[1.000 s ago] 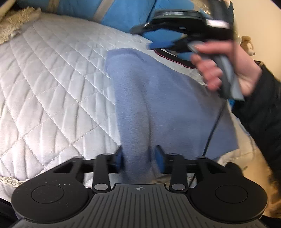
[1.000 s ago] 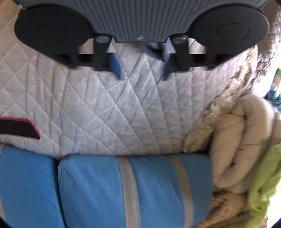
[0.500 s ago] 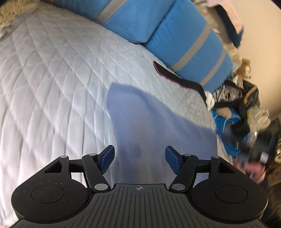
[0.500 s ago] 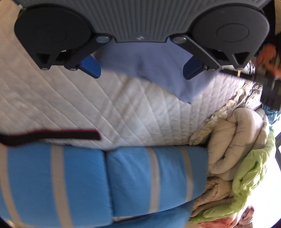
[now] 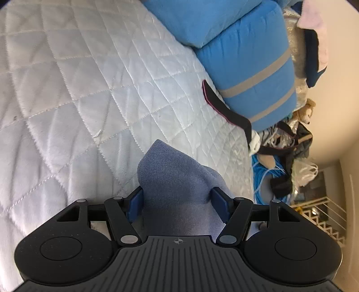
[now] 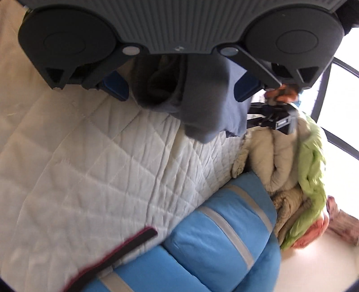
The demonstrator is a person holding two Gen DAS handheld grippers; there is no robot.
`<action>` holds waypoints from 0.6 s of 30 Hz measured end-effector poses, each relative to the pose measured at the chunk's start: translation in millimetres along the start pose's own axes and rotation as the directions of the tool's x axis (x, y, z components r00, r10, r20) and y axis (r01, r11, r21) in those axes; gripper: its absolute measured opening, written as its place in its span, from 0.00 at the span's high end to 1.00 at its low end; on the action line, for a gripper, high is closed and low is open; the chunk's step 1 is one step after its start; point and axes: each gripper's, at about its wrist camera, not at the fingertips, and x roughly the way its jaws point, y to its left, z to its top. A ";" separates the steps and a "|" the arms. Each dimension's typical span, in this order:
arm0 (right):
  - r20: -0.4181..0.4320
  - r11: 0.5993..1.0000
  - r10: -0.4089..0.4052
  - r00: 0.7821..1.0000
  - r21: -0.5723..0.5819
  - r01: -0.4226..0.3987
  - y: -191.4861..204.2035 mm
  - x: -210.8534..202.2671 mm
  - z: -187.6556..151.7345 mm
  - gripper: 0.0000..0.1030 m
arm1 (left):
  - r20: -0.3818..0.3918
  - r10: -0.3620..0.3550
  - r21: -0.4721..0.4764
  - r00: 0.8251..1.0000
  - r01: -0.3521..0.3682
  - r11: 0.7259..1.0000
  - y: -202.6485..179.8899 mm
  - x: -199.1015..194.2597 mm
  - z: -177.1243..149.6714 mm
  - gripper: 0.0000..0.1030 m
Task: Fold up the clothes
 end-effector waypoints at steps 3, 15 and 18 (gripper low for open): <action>-0.024 1.000 0.021 1.000 0.015 -0.020 -1.7 9.4 8.0 0.11 | -0.039 0.008 -0.013 0.999 -0.009 1.000 2.8 2.5 4.0 0.58; 0.029 1.000 -0.003 1.000 -0.016 0.003 22.6 -3.7 -0.5 0.73 | -0.011 -0.004 0.058 1.000 0.005 0.998 -22.3 -21.2 -2.0 0.88; 0.038 0.999 0.008 0.999 -0.031 -0.006 29.2 -11.7 2.9 0.74 | -0.012 -0.021 0.073 1.000 0.022 0.997 -32.1 -28.5 0.1 0.88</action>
